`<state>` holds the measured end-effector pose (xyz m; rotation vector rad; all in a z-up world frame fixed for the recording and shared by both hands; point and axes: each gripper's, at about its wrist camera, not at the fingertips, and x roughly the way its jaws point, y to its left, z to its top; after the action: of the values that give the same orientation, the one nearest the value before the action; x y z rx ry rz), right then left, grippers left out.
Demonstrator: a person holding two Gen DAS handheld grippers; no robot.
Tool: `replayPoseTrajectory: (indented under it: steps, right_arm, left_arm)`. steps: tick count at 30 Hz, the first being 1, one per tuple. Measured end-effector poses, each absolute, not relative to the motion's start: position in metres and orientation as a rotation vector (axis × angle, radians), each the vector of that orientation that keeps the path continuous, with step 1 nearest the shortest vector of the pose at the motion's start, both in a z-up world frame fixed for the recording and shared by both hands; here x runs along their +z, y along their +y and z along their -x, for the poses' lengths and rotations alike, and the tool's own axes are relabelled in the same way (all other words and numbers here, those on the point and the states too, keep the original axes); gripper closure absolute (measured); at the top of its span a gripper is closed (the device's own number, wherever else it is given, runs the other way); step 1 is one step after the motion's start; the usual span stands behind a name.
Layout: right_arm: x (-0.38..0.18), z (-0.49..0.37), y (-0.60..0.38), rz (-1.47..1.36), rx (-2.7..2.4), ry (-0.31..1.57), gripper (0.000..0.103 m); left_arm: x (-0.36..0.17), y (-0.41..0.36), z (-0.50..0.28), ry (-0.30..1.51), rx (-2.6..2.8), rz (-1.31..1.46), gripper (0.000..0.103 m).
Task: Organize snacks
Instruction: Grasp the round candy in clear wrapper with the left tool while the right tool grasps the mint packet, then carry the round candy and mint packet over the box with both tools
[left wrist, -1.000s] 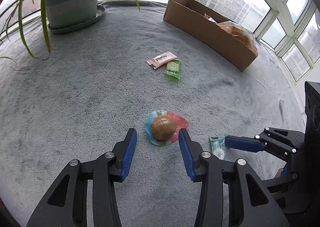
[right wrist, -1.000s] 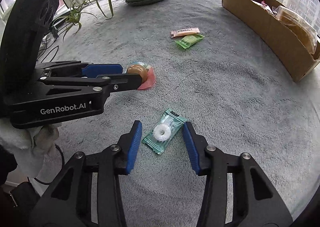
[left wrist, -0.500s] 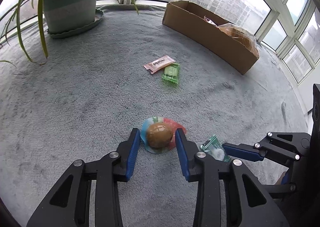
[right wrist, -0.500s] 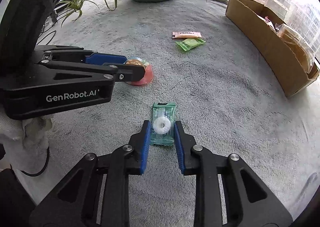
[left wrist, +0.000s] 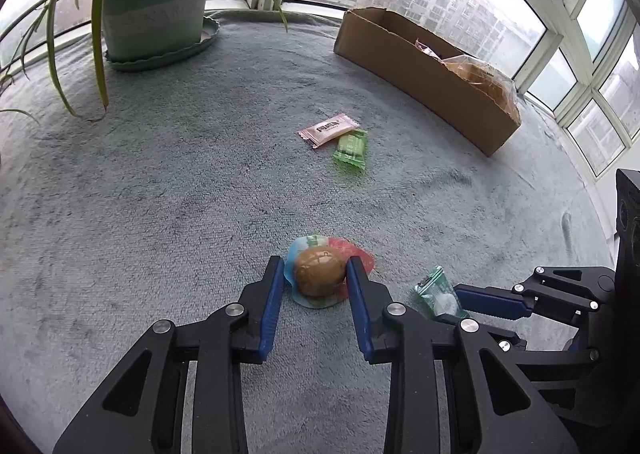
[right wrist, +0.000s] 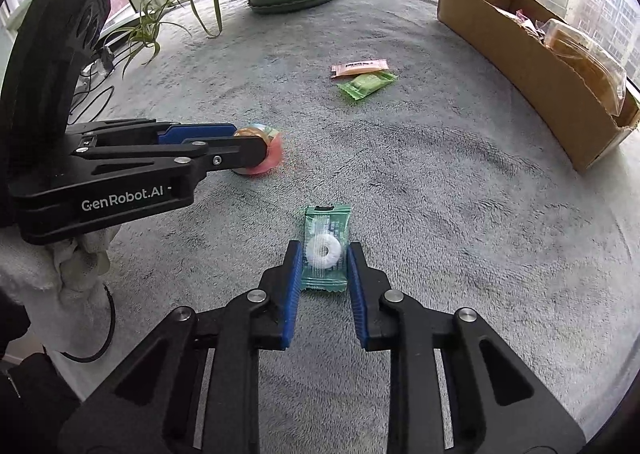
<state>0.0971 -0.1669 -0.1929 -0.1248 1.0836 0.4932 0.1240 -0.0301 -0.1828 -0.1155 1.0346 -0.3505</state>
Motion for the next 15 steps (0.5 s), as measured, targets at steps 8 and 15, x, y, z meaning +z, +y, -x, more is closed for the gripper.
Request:
replayPoseTrajectory:
  steps: [8,15]
  right_arm:
    - [-0.177,-0.103,-0.187,0.07,0.465,1.046,0.08]
    - [-0.142,-0.118,-0.222,0.017,0.41,0.965,0.08]
  left_arm:
    - [-0.169,-0.028,-0.121,1.013,-0.348,0.12,0.073]
    - [-0.139,-0.048,-0.122,0.954,-0.388,0.096,0.073]
